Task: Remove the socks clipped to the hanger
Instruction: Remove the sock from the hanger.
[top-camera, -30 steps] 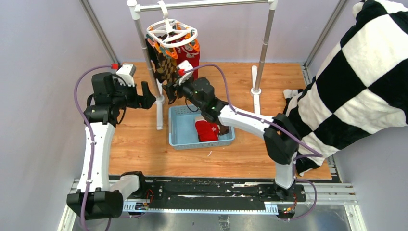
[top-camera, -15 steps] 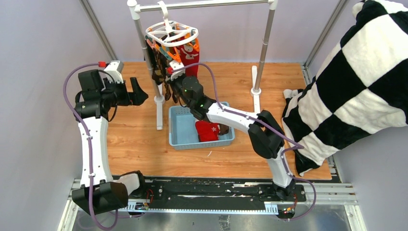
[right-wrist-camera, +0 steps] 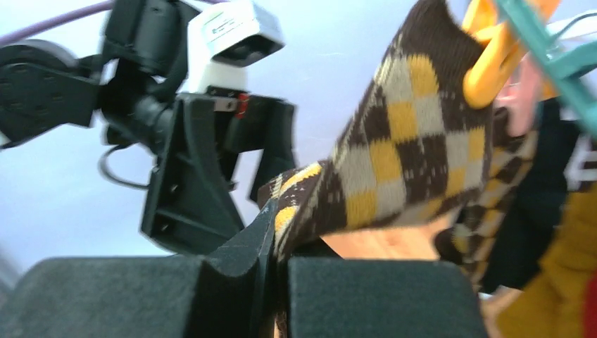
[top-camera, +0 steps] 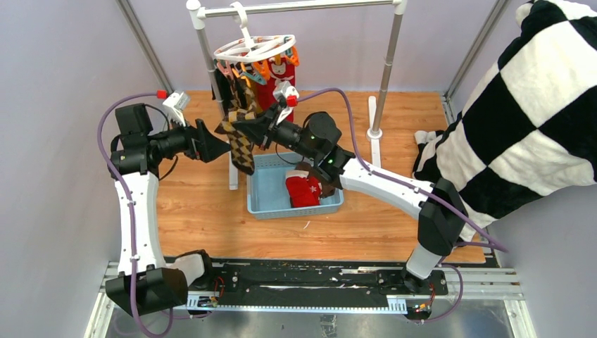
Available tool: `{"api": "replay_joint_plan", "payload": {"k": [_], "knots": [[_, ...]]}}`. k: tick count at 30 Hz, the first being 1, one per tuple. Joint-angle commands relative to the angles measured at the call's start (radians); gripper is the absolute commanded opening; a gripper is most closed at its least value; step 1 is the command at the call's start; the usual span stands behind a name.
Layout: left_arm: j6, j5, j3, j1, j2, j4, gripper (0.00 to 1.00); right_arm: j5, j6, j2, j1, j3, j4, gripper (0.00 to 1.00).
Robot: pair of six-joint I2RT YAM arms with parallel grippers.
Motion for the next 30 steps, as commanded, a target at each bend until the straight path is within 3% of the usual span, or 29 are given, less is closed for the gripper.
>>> {"api": "replay_joint_plan", "payload": {"k": [1, 8, 13, 21, 25, 30], "knots": [[0.063, 0.202, -0.016, 0.002, -0.043, -0.005, 0.95, -0.206, 0.279, -0.025, -0.008, -0.078, 0.113, 0.03], [0.116, 0.386, -0.050, -0.007, -0.099, -0.002, 0.93, -0.304, 0.483, -0.029, -0.031, -0.117, 0.193, 0.04], [0.154, 0.381, -0.094, -0.033, -0.136, -0.004, 0.88, -0.322, 0.559, -0.026, -0.042, -0.114, 0.215, 0.08], [0.115, 0.418, -0.057, -0.044, -0.094, -0.008, 0.55, -0.408, 0.757, 0.030, -0.070, -0.067, 0.231, 0.16], [0.116, 0.418, -0.041, -0.049, -0.095, -0.009, 0.36, -0.409, 0.769, 0.028, -0.078, -0.077, 0.219, 0.19], [0.110, 0.349, -0.034, -0.071, -0.100, -0.011, 0.17, -0.301, 0.653, -0.040, -0.086, -0.087, 0.037, 0.43]]}}
